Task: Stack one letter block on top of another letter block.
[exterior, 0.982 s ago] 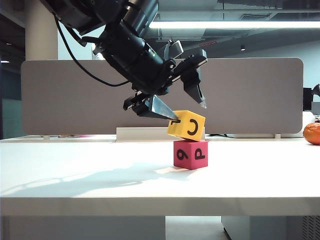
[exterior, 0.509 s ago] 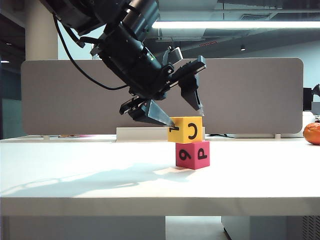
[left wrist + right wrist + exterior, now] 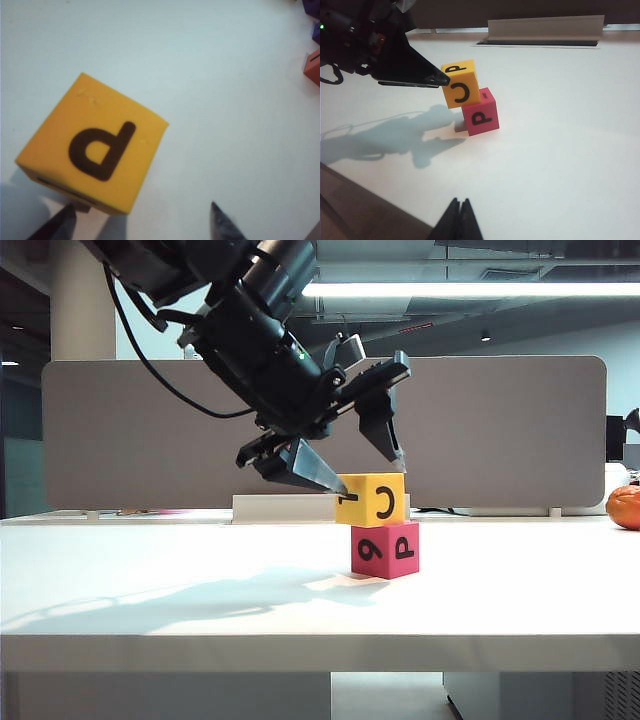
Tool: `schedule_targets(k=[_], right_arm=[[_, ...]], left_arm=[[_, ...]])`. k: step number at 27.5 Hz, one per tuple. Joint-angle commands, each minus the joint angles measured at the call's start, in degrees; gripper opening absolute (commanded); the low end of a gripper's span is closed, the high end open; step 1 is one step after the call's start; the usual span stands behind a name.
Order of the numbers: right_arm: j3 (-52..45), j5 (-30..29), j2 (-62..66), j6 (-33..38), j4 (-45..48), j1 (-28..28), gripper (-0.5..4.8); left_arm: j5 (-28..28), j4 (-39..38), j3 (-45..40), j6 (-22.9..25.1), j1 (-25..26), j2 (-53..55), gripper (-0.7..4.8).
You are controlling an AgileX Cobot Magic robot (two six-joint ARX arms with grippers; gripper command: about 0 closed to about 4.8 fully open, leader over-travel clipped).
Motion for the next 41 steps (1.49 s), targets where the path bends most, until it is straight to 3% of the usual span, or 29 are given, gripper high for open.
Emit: schedule_targets(k=[1, 3, 6, 7, 10, 13, 23, 27, 34, 41], right_arm=[[-0.15, -0.02, -0.11, -0.17, 0.61, -0.04, -0.06], [-0.15, 0.0, -0.11, -0.17, 0.63, -0.04, -0.06], [-0.15, 0.0, -0.11, -0.17, 0.61, -0.04, -0.06], [-0.15, 0.0, -0.11, -0.17, 0.61, -0.04, -0.06], [-0.15, 0.22, -0.11, -0.17, 0.61, -0.04, -0.06], [-0.15, 0.59, -0.11, -0.2, 0.61, -0.07, -0.06], [-0.15, 4.63, -0.11, -0.22, 0.59, -0.07, -0.06], [-0.15, 8.31, -0.11, -0.24, 0.61, -0.07, -0.06], [-0.15, 23.1, -0.11, -0.5, 1.14, -0.09, -0.06], [-0.15, 23.78, -0.09, -2.19, 2.01, -0.11, -0.06]], left_arm=[[0.22, -2.91, 0.31, 3.15, 0.04, -2.14, 3.36], [-0.02, -5.18, 0.31, 4.33, 0.07, -3.28, 3.36], [-5.11, -10.78, 0.33, 8.07, 0.33, -7.28, 3.21], [-6.38, -12.55, 0.33, 9.53, 0.72, -9.07, 2.51], [-6.91, -15.17, 0.33, 13.84, 1.88, -12.41, 1.18], [-8.15, -18.01, 0.33, 18.36, 3.45, -15.45, 0.73], [-15.3, -29.38, 0.28, 21.31, 10.21, -22.49, 0.45], [-15.32, -30.49, 0.15, 23.61, 11.63, -24.81, -0.06], [-15.37, -30.69, -3.8, 24.87, 11.74, -34.69, -0.06], [-16.92, -29.44, -12.11, 24.79, 11.8, -45.59, -0.06]])
